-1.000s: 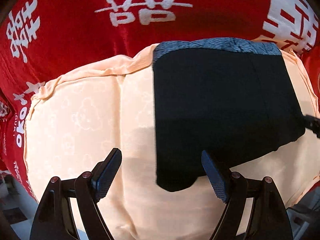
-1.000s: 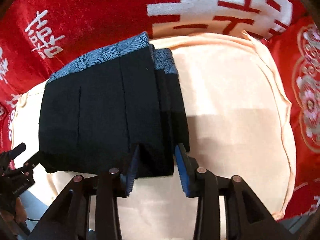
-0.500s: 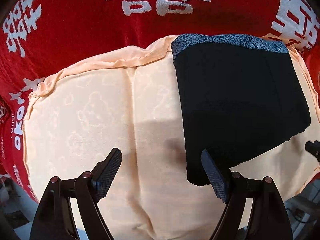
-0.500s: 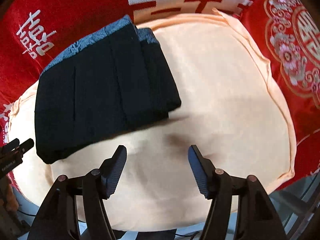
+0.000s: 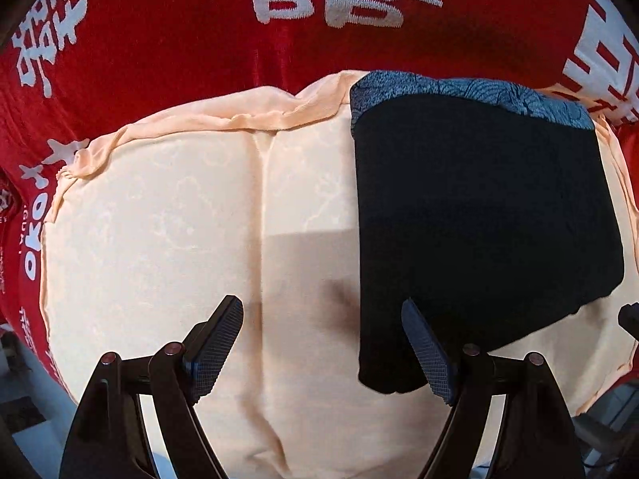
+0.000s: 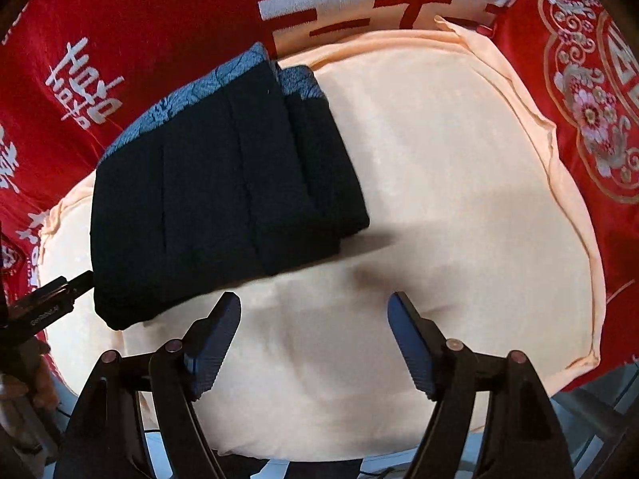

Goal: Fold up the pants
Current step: 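Open both grippers and release the folded trousers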

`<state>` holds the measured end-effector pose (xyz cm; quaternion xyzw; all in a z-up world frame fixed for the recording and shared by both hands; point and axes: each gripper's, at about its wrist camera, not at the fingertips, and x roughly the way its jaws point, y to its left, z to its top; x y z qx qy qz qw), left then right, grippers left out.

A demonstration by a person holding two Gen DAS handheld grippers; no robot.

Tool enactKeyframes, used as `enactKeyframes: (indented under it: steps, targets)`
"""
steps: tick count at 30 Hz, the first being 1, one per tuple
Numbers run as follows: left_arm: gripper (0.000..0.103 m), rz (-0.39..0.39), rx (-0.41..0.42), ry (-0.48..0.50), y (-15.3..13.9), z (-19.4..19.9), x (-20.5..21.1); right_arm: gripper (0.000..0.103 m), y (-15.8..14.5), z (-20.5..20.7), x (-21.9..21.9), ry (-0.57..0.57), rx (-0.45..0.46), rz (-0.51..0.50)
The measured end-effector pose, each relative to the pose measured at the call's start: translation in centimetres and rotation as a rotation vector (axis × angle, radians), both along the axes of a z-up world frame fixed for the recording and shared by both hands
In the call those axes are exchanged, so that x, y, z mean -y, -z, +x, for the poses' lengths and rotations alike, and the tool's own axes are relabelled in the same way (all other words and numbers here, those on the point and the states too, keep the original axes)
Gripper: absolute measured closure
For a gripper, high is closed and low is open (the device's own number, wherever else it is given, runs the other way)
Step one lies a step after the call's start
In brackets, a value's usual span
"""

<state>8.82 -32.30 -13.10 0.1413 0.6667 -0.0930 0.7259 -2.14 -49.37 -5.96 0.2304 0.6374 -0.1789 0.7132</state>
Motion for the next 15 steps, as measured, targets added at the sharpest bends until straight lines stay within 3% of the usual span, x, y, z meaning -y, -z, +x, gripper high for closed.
enactKeyframes:
  steps: [4,6,15]
  targets:
    - [0.02,-0.021,0.0,-0.011,-0.1,0.4,0.2,0.024,0.1,0.2,1.4,-0.002,0.019,0.022]
    - [0.0,-0.008,0.012,-0.021,-0.1,0.7,0.3,0.023,0.2,0.4,1.8,-0.002,0.03,0.036]
    - [0.0,-0.048,0.002,-0.052,0.1,2.5,0.8,0.018,0.8,0.4,3.3,-0.029,0.09,0.09]
